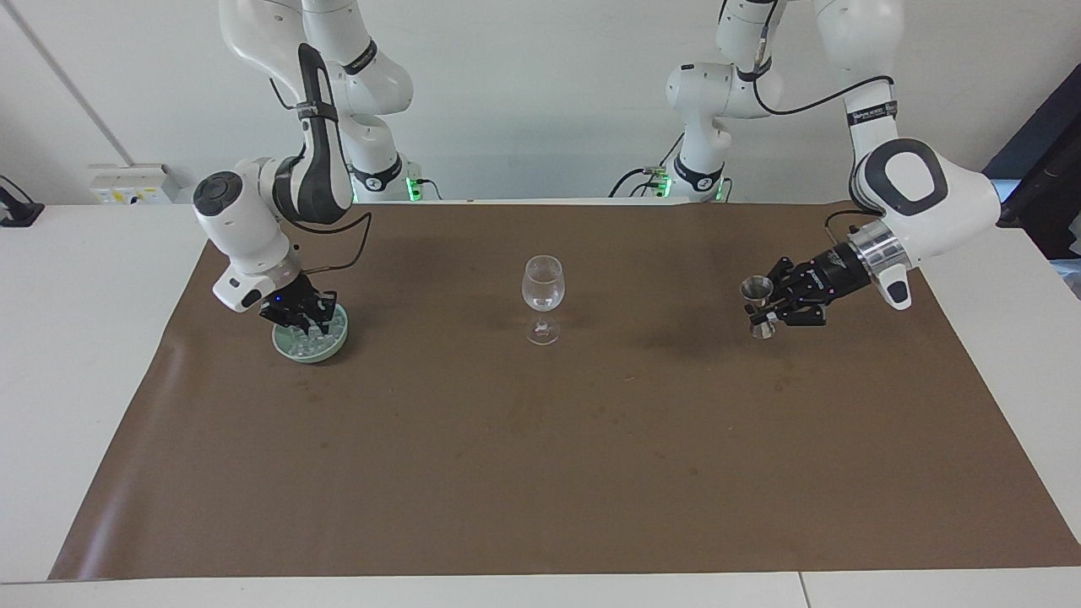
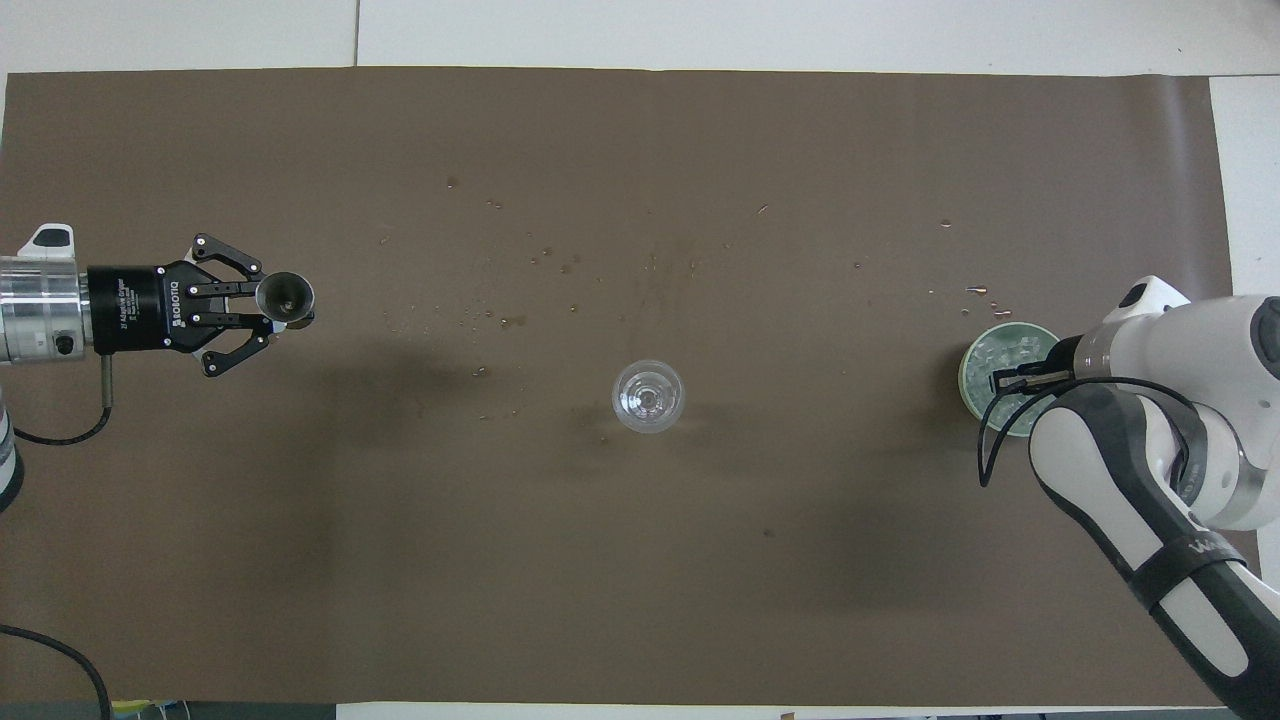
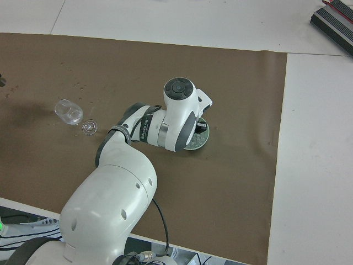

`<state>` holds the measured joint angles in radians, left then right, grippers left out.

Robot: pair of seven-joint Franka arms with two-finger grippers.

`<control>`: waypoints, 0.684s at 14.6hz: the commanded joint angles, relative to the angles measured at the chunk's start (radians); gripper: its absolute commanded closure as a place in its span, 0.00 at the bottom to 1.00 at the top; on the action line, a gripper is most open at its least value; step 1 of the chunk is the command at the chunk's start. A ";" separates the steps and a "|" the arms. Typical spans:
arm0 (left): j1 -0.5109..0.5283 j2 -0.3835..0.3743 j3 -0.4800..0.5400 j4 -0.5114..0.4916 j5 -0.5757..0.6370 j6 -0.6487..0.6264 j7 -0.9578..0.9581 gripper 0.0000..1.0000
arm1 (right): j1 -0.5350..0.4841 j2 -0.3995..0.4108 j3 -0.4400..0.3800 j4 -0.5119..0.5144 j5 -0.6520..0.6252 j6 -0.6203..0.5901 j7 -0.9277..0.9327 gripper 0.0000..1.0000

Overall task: Pour wine and add ice with both arms
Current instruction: 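Return the jigger to its spot while the right gripper lifts ice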

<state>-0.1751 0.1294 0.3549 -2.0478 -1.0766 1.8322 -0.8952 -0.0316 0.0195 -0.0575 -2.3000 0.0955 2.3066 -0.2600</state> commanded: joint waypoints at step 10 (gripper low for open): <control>0.328 0.355 -0.016 0.132 -0.284 -0.312 0.174 1.00 | 0.399 -0.014 0.007 0.543 0.001 -0.524 0.549 0.86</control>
<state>0.1279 0.4538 0.3504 -1.9414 -1.3364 1.5507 -0.7300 0.2990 -0.0314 -0.0447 -1.8352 0.0959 1.8042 0.1788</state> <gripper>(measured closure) 0.784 0.727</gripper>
